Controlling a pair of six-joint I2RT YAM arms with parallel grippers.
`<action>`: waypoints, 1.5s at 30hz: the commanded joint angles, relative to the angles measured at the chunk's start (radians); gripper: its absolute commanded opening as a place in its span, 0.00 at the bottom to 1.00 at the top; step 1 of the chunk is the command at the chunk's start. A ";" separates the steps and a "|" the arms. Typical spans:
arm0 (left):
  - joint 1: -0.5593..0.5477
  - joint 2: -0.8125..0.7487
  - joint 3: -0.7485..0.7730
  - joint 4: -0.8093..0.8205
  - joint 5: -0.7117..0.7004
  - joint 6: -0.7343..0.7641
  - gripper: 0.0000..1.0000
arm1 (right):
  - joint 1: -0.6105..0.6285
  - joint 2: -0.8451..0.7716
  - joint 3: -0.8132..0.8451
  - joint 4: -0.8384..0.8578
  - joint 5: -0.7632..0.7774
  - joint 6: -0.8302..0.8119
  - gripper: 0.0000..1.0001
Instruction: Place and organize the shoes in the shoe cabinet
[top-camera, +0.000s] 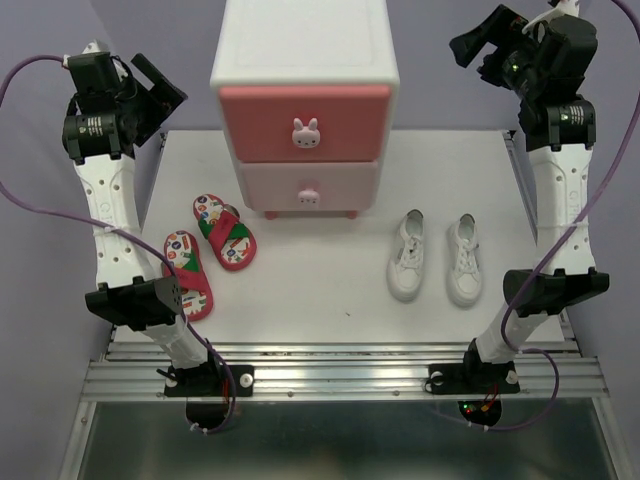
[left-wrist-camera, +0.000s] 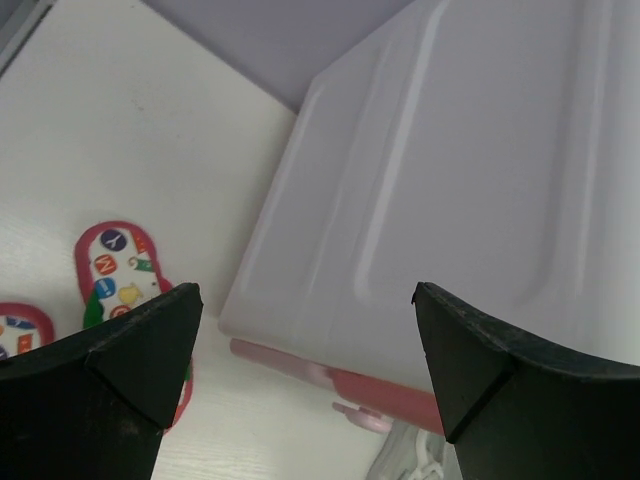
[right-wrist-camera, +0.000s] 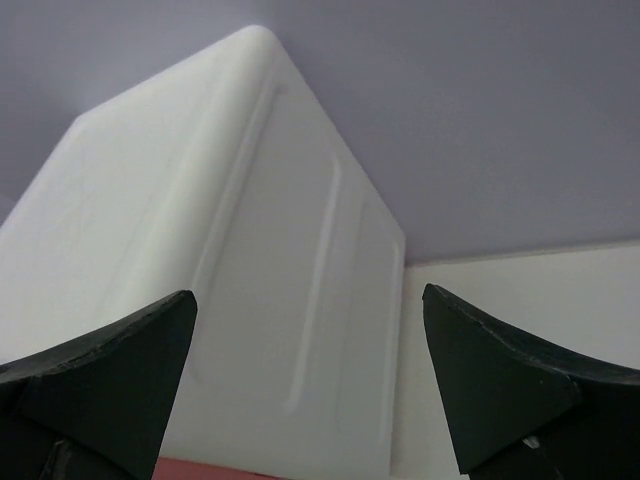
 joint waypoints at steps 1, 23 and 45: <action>0.000 -0.015 0.089 0.150 0.176 -0.051 0.99 | -0.005 -0.030 0.036 0.116 -0.183 0.021 1.00; -0.078 0.117 0.172 0.376 0.513 -0.125 0.99 | 0.319 0.008 0.163 -0.011 -0.223 -0.117 1.00; -0.144 0.170 0.125 0.147 0.439 0.058 0.98 | 0.757 0.095 0.149 -0.232 0.135 -0.318 1.00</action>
